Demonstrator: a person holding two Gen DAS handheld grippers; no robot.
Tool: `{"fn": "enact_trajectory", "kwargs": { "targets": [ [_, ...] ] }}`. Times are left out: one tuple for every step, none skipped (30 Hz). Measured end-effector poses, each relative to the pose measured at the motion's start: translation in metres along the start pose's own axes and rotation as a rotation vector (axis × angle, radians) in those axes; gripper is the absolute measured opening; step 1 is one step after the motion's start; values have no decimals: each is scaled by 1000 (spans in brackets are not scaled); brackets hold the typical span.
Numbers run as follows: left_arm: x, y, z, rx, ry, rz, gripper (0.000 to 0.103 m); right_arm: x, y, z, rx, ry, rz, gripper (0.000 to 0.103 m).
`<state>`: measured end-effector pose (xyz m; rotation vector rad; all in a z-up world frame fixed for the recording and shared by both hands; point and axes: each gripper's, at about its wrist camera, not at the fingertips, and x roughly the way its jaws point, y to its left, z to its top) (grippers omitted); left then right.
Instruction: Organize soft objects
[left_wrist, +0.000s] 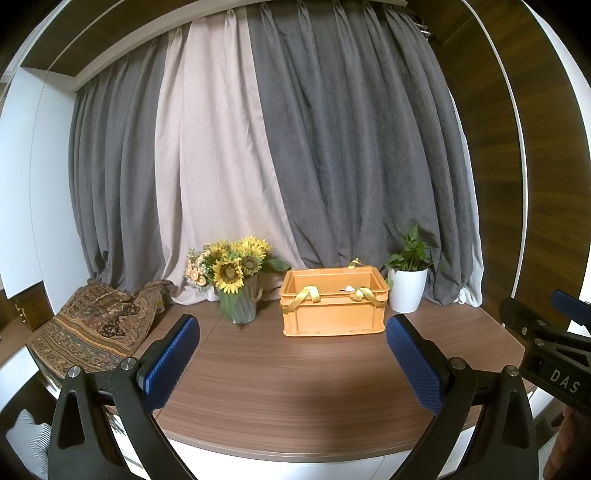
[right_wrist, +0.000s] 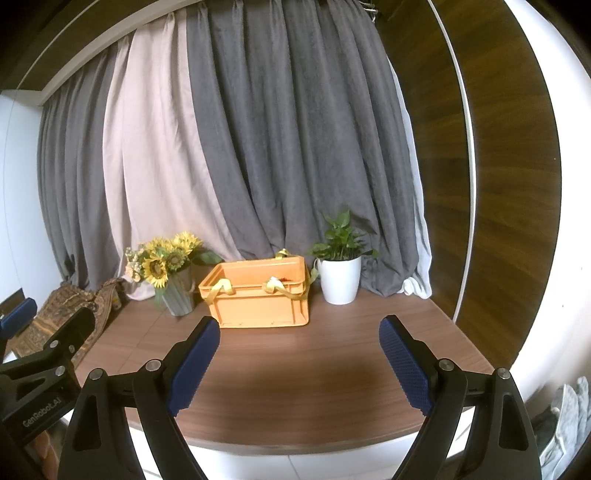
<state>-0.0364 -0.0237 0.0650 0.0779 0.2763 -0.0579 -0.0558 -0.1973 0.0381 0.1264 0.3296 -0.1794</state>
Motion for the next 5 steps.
{"fn": "enact_trajectory", "kwargs": {
  "targets": [
    [0, -1, 0, 0, 0, 1, 103, 0, 0, 0, 0, 0, -1, 89],
    [0, -1, 1, 0, 1, 0, 103, 0, 0, 0, -1, 0, -2, 89],
    [-1, -1, 1, -1, 0, 1, 103, 0, 0, 0, 0, -1, -2, 89],
    [-1, -1, 1, -2, 0, 3, 103, 0, 0, 0, 0, -1, -2, 89],
    [-1, -1, 1, -3, 0, 3, 103, 0, 0, 0, -1, -1, 0, 89]
  ]
}}
